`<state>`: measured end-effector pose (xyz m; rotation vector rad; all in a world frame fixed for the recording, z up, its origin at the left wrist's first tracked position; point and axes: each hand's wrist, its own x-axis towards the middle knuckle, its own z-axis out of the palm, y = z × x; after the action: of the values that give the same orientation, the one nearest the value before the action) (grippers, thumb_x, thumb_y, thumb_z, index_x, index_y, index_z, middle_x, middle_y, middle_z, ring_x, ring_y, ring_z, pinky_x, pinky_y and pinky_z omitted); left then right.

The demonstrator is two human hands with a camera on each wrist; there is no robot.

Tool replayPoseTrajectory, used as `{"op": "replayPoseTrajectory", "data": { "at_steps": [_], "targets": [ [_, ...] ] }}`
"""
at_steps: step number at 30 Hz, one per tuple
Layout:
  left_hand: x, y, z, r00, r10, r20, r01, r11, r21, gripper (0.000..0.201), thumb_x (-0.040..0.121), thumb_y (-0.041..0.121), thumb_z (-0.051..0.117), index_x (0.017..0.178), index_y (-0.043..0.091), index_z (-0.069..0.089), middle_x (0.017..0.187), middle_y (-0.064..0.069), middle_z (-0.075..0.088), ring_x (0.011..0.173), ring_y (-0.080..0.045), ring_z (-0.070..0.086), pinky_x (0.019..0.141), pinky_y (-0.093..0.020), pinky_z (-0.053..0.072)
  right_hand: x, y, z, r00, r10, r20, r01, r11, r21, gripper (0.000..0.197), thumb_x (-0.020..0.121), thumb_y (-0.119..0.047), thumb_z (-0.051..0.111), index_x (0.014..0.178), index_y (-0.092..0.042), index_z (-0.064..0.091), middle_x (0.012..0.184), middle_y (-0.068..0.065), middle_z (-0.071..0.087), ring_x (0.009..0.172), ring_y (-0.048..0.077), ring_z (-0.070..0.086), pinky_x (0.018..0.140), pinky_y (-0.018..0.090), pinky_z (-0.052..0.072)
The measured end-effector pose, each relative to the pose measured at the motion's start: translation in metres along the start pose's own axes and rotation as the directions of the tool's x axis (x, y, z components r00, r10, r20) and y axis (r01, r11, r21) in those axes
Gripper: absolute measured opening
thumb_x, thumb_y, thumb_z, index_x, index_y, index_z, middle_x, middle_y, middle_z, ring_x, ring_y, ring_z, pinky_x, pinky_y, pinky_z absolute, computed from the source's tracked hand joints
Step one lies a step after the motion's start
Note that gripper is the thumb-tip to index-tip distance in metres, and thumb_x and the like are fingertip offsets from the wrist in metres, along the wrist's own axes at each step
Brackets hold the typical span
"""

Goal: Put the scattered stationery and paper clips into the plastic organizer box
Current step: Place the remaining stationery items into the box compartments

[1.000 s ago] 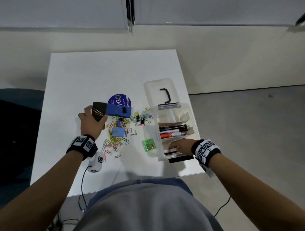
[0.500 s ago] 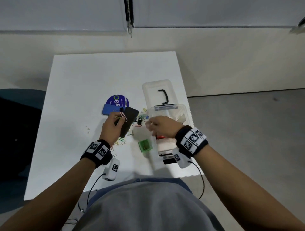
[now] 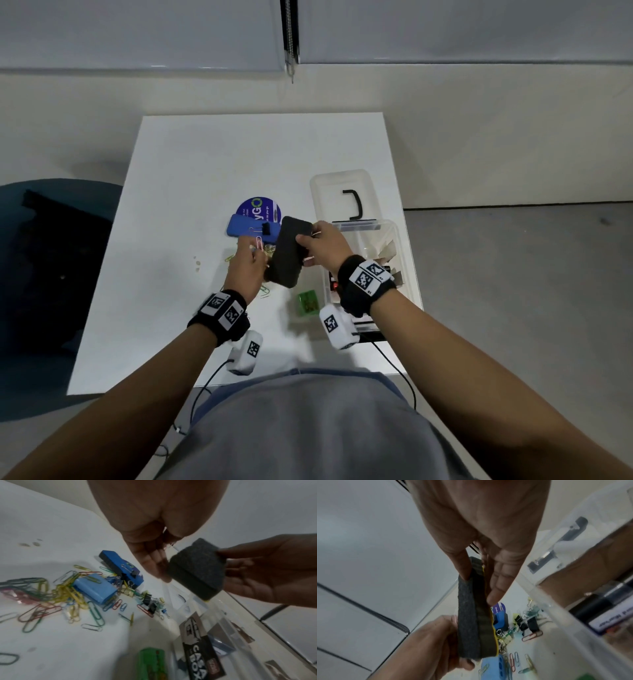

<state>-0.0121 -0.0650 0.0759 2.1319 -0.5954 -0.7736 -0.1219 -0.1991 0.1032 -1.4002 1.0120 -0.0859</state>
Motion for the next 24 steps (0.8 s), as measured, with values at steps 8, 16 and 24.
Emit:
{"op": "replayPoseTrajectory", "data": {
  "at_steps": [8, 16, 24],
  "targets": [
    [0.022, -0.032, -0.004, 0.975, -0.153, 0.16, 0.063, 0.885, 0.461, 0.05, 0.093, 0.01, 0.049, 0.14, 0.007, 0.032, 0.124, -0.021, 0.054, 0.109, -0.039, 0.055, 0.083, -0.038, 0.043, -0.07, -0.023, -0.066, 0.864, -0.427, 0.267, 0.504, 0.73, -0.462, 0.027, 0.092, -0.017, 0.058, 0.118, -0.022, 0.055, 0.108, -0.004, 0.067, 0.1, 0.014, 0.064, 0.086, 0.03, 0.053],
    [-0.001, 0.017, 0.041, 0.837, 0.054, 0.545, -0.198, 0.958, 0.208, 0.028, 0.098, 0.048, 0.043, 0.113, 0.025, 0.048, 0.085, -0.003, 0.073, 0.066, -0.018, 0.071, 0.057, -0.026, 0.047, -0.117, 0.014, -0.116, 0.889, -0.389, 0.242, 0.439, 0.569, -0.695, 0.031, 0.086, -0.024, 0.067, 0.114, -0.034, 0.058, 0.105, -0.01, 0.066, 0.09, 0.008, 0.062, 0.08, 0.03, 0.052],
    [0.002, 0.025, 0.068, 0.81, -0.024, 0.586, -0.09, 0.982, 0.165, 0.026, 0.098, 0.033, 0.05, 0.108, 0.011, 0.041, 0.075, -0.011, 0.072, 0.056, -0.026, 0.068, 0.057, -0.037, 0.053, -0.07, 0.085, -0.05, 0.961, -0.164, 0.222, 0.251, 0.181, -0.951, 0.024, 0.092, -0.024, 0.053, 0.112, -0.024, 0.067, 0.104, 0.003, 0.072, 0.095, 0.028, 0.068, 0.08, 0.034, 0.055]
  ]
}}
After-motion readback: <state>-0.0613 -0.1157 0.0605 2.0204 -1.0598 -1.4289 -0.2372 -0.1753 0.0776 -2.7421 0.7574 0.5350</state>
